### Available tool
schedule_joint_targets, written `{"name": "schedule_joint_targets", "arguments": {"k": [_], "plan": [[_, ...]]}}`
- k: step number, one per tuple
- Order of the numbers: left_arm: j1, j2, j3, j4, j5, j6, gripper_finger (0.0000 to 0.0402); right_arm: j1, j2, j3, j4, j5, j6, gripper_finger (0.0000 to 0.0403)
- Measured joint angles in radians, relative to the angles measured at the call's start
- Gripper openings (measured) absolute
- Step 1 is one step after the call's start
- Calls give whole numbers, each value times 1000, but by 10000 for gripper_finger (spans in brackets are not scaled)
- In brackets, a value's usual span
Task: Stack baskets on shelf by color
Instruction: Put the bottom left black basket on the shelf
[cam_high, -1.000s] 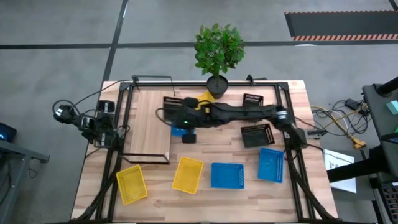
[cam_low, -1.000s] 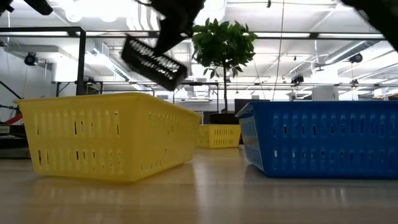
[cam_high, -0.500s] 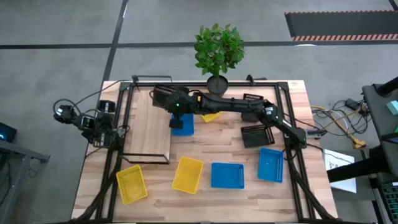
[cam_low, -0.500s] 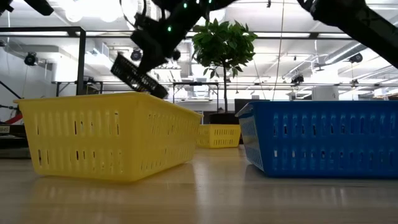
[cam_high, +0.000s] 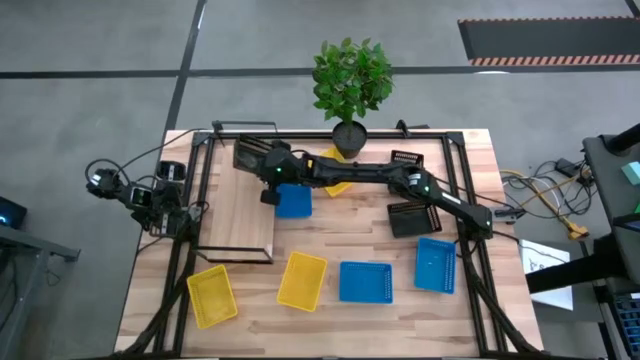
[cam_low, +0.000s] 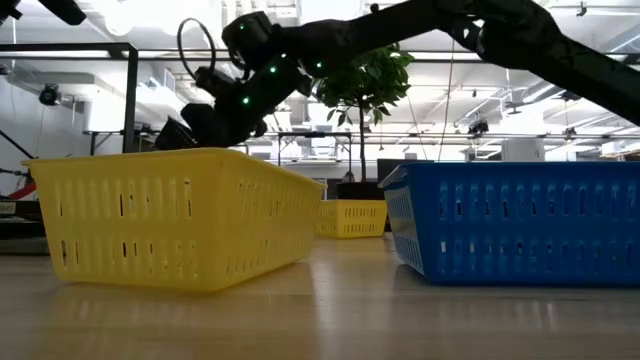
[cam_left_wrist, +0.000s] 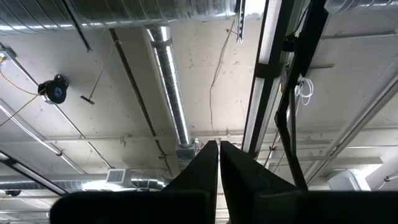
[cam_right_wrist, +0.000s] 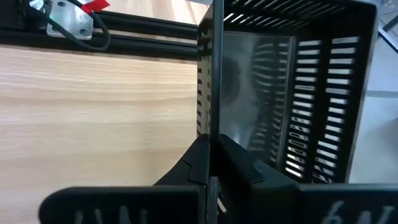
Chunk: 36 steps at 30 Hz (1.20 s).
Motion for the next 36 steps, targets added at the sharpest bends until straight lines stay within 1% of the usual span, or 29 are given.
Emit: {"name": "schedule_joint_targets", "arguments": {"k": [6,14,18,22,24,26,29,30,32,34,36], "plan": [[0,-1,0,0,0,1,2,-1,-1,-12,3,0,-21,19],[0,-1,0,3,0,27,2,-8,-2,-12,18,0,-23,81],[0,-1,0,4,0,28,2,-8,-2,-10,22,1,-53,107],[0,-1,0,-2,-3,27,2,-7,-29,6,-83,0,-106,122],[0,1,0,-11,-42,28,2,-6,-70,6,-178,0,-136,123],[0,6,2,-16,-135,37,1,-6,-121,5,-287,-6,-147,116],[0,30,34,-66,-299,109,1,-6,-197,-8,-462,-71,-126,90],[0,42,55,-71,-325,132,1,-4,-218,-14,-509,-99,-113,78],[0,73,115,-89,-337,180,0,8,-269,-39,-581,-149,-93,53],[0,110,181,-197,-341,213,0,37,-332,-81,-617,-167,-86,29],[-1,156,259,-346,-387,211,0,72,-407,-139,-621,-173,-80,14]]}}
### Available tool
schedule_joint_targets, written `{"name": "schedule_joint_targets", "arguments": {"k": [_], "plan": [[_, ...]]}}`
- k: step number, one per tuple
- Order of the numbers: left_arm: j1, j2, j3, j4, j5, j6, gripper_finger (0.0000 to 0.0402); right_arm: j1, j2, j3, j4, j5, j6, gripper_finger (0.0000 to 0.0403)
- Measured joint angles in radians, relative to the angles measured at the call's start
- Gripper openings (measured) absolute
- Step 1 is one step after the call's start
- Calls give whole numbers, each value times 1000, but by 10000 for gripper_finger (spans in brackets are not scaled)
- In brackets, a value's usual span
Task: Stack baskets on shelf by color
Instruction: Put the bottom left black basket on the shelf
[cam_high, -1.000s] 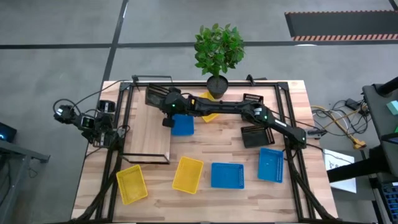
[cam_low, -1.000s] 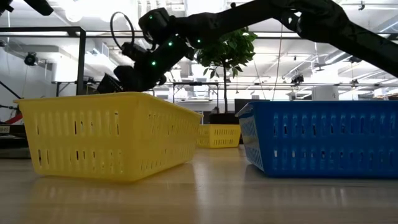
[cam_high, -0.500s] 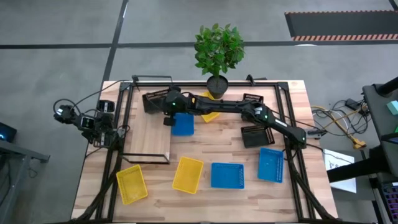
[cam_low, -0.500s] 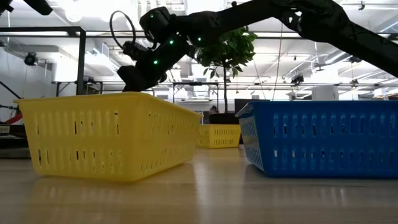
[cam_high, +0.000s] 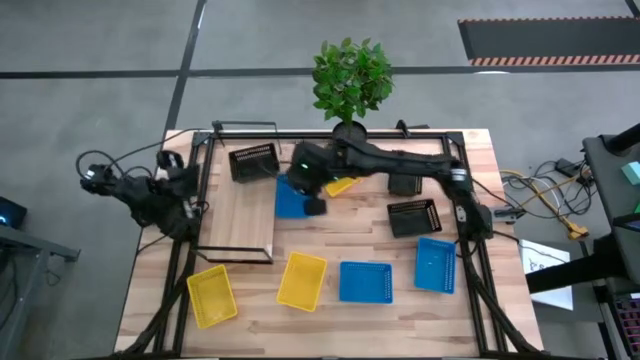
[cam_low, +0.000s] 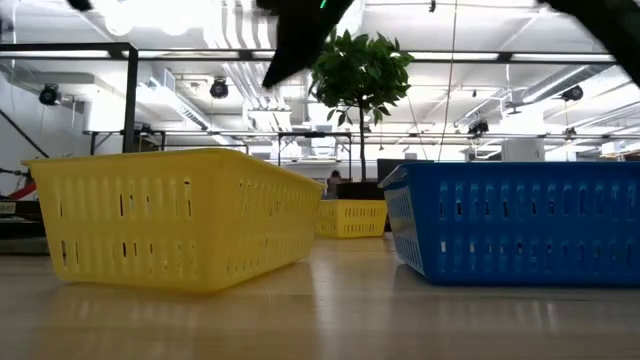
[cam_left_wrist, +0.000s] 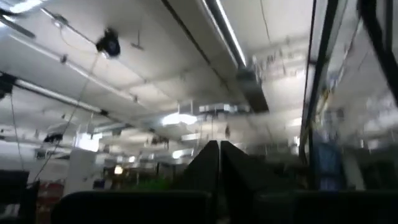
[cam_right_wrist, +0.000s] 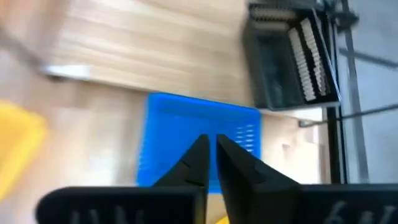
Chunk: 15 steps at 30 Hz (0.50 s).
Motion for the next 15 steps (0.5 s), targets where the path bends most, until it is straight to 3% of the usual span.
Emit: {"name": "schedule_joint_targets", "arguments": {"k": [4,10,15], "plan": [[1,113,148,-283,-203,-116,0,72,-166,-163,35,4,45,11],[2,264,322,-698,-456,-360,0,188,-395,-463,112,98,118,10],[39,319,433,-952,-449,-553,0,272,-560,-714,228,130,136,9]]}}
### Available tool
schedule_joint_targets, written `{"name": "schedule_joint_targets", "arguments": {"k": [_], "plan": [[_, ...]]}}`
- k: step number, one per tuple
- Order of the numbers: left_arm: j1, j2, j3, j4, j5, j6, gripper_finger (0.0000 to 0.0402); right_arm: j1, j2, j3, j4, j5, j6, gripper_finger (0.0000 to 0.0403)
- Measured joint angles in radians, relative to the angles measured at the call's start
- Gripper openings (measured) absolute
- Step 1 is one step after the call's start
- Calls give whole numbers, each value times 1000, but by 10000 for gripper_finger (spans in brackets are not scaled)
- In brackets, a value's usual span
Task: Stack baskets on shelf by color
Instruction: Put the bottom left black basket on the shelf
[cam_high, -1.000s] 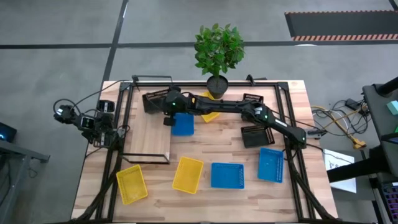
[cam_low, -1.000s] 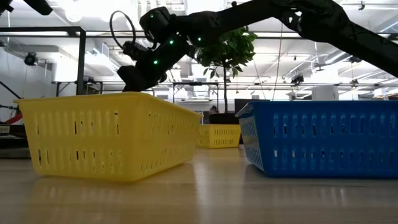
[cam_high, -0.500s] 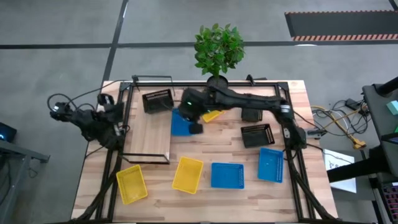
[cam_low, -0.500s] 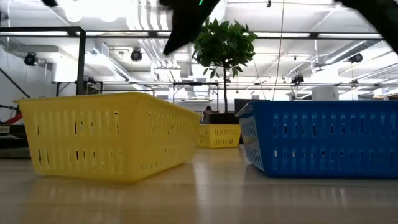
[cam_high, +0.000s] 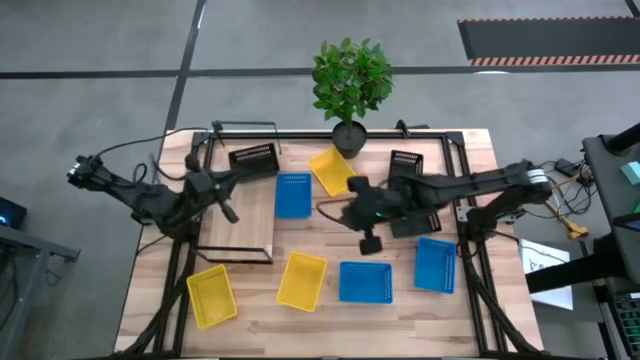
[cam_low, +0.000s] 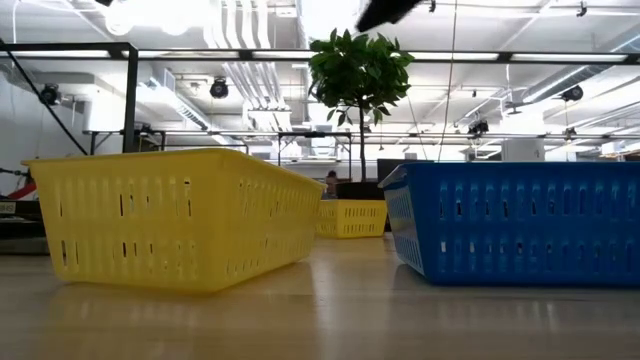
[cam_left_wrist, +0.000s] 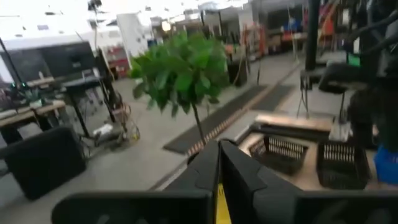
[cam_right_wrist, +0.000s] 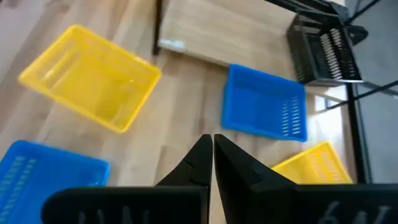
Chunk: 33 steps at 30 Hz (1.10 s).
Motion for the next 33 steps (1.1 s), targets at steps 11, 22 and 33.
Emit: {"name": "schedule_joint_targets", "arguments": {"k": [11,22,33], "plan": [[489,243,127,-417,815,-268,0,63,-254,-403,414,1,-37,9],[1086,583,309,-997,890,-139,0,61,-386,-588,624,0,-83,9],[1199,767,310,-996,864,-40,0,61,-376,-596,626,0,-82,9]]}}
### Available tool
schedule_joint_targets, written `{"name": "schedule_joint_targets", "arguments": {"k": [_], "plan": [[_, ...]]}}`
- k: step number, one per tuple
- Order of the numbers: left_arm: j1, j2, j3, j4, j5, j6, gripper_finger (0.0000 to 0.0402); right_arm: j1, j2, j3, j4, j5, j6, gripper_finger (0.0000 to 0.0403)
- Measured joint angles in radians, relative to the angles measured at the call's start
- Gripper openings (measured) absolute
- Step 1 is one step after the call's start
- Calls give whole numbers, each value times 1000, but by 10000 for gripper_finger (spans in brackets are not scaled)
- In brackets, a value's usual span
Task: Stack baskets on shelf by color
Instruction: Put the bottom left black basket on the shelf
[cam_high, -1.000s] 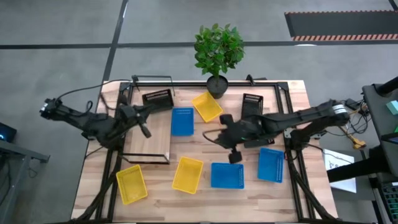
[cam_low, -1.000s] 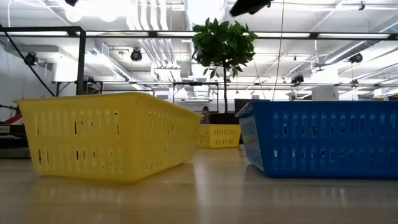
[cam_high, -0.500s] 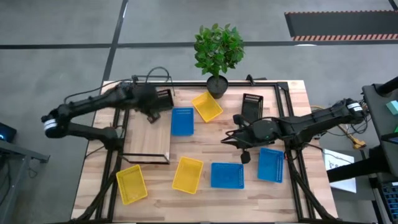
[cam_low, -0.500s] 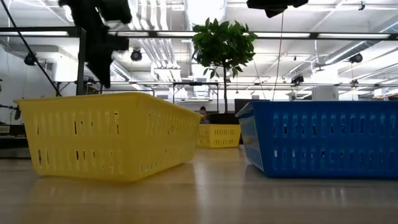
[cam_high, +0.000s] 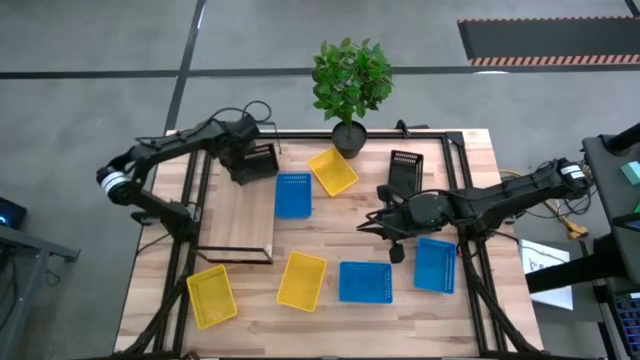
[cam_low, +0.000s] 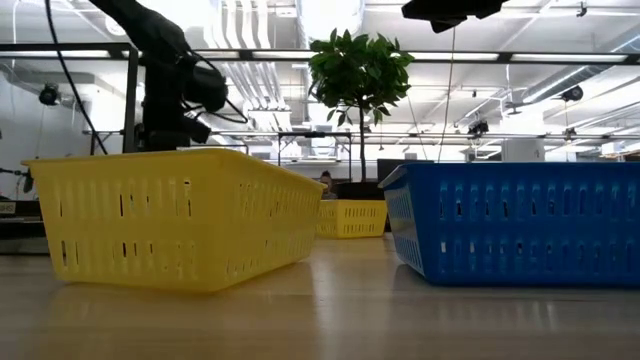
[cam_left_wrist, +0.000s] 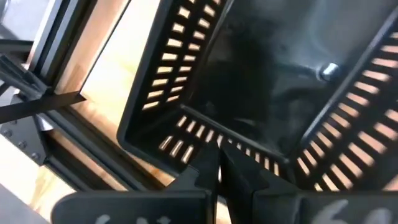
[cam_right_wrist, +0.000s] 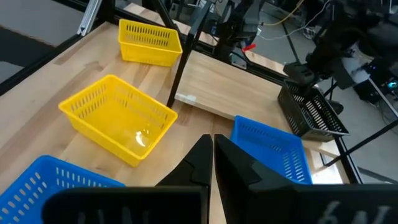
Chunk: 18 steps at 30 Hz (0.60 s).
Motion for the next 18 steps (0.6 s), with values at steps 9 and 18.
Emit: {"name": "schedule_joint_targets", "arguments": {"k": [9,18], "plan": [[0,26,0,-1,-82,19,0,0,1,0,0,0,0,9],[-10,-32,39,-70,-138,101,0,0,1,0,0,0,8,9]]}}
